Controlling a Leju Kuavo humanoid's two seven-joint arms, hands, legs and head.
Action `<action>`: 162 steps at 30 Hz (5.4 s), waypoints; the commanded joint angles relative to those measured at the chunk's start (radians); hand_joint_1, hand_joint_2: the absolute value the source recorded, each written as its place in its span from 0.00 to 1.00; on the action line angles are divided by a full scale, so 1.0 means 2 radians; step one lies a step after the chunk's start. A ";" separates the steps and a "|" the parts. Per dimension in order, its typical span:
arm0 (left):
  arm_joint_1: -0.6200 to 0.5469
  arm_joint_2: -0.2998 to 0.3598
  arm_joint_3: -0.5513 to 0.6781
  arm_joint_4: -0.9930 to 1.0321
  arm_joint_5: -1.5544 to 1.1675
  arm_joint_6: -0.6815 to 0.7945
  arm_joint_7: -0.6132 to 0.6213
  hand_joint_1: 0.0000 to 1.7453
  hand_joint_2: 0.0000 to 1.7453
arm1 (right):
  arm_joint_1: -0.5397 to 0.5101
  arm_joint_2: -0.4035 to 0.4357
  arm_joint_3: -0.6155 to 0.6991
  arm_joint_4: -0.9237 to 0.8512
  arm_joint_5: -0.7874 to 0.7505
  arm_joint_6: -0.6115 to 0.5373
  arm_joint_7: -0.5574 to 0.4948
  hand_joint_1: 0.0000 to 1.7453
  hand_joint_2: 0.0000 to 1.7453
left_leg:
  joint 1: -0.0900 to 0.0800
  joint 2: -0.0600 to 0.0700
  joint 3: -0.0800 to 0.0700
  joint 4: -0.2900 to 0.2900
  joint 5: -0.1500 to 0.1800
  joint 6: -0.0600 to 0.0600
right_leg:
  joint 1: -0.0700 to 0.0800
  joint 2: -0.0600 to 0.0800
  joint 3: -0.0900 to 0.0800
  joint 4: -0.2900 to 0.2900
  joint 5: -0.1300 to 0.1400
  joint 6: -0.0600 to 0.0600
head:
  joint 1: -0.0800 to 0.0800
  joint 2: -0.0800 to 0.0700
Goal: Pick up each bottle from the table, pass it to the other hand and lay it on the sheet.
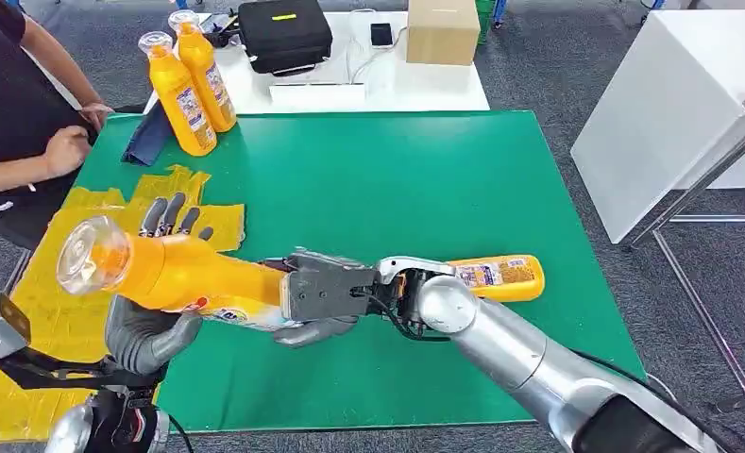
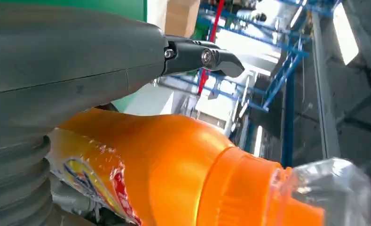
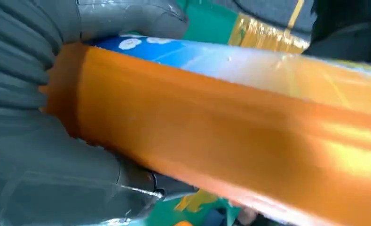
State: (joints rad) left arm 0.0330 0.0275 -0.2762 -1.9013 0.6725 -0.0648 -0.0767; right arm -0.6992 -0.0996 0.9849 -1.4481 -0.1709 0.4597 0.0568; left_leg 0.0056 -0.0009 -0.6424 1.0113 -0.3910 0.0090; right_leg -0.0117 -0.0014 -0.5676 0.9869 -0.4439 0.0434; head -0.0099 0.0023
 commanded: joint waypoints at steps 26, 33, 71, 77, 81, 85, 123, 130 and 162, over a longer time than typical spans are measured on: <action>-0.035 0.026 -0.036 0.047 -0.075 -0.113 -0.020 1.00 1.00 | -0.024 -0.018 0.071 0.029 0.021 -0.009 -0.016 1.00 1.00 | 0.000 0.000 0.001 0.000 0.000 0.000 | 0.000 0.000 0.002 0.000 0.000 -0.001 | 0.000 0.000; -0.038 0.013 0.011 0.041 -0.194 -0.032 -0.045 1.00 1.00 | 0.007 -0.033 0.019 0.015 0.070 -0.062 -0.012 0.00 0.00 | 0.000 -0.001 0.001 0.000 0.000 0.000 | 0.000 -0.001 0.002 -0.001 0.000 -0.001 | 0.000 0.000; -0.068 0.070 0.092 0.438 -0.938 0.322 -0.045 1.00 1.00 | 0.184 -0.293 -0.200 -0.200 0.201 -0.088 -0.019 0.00 0.00 | -0.001 -0.002 0.000 0.000 0.001 0.000 | -0.001 -0.001 0.000 -0.001 0.000 0.000 | 0.000 0.000; -0.080 0.076 0.088 0.468 -0.979 0.277 -0.001 0.00 0.00 | 0.229 -0.305 -0.231 -0.204 0.227 -0.091 -0.020 0.00 1.00 | -0.001 -0.002 0.000 0.000 0.001 0.000 | -0.001 -0.002 0.001 -0.001 0.000 0.000 | 0.000 0.000; -0.077 0.072 0.089 0.455 -0.985 0.268 0.007 0.00 0.00 | 0.239 -0.287 -0.228 -0.175 0.277 -0.082 0.006 0.00 1.00 | 0.000 -0.002 0.001 -0.001 0.000 0.000 | -0.001 -0.002 0.002 -0.001 0.000 0.000 | -0.001 0.000; -0.061 0.071 0.087 0.413 -0.979 0.265 0.000 0.00 0.00 | 0.248 -0.276 -0.227 -0.159 0.349 -0.107 0.027 0.00 1.00 | 0.000 -0.002 0.002 0.000 0.000 0.000 | -0.001 -0.002 0.003 -0.001 0.000 0.000 | 0.000 0.000; 0.018 -0.007 0.149 0.062 -0.666 0.253 -0.128 0.00 0.00 | 0.184 -0.141 -0.216 0.030 0.510 -0.091 0.061 0.00 1.00 | 0.000 0.000 0.000 0.000 0.000 0.001 | 0.000 -0.001 0.001 0.000 0.001 0.000 | 0.000 0.000; 0.016 -0.004 0.175 0.072 -0.639 0.243 -0.136 0.00 0.00 | 0.148 -0.119 -0.221 0.087 0.574 -0.094 0.085 0.00 1.00 | 0.000 0.001 0.002 0.000 0.000 0.000 | 0.000 0.001 0.002 -0.001 0.001 -0.001 | 0.000 0.000; 0.003 0.010 0.173 0.083 -0.619 0.247 -0.143 0.00 0.00 | 0.190 -0.144 -0.222 0.149 0.613 -0.003 0.084 1.00 1.00 | 0.000 -0.004 0.002 -0.001 0.001 0.000 | 0.000 -0.004 -0.001 -0.002 0.000 0.000 | 0.000 0.000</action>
State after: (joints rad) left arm 0.0703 0.0396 0.0656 -1.7945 -0.5714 0.4273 -0.3700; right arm -0.3619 -0.3681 0.5322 -1.2070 1.0624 0.4059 0.2209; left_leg 0.0044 -0.0051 -0.6400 1.0116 -0.3897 0.0106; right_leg -0.0135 -0.0065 -0.5747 0.9859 -0.4439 0.0442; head -0.0107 0.0023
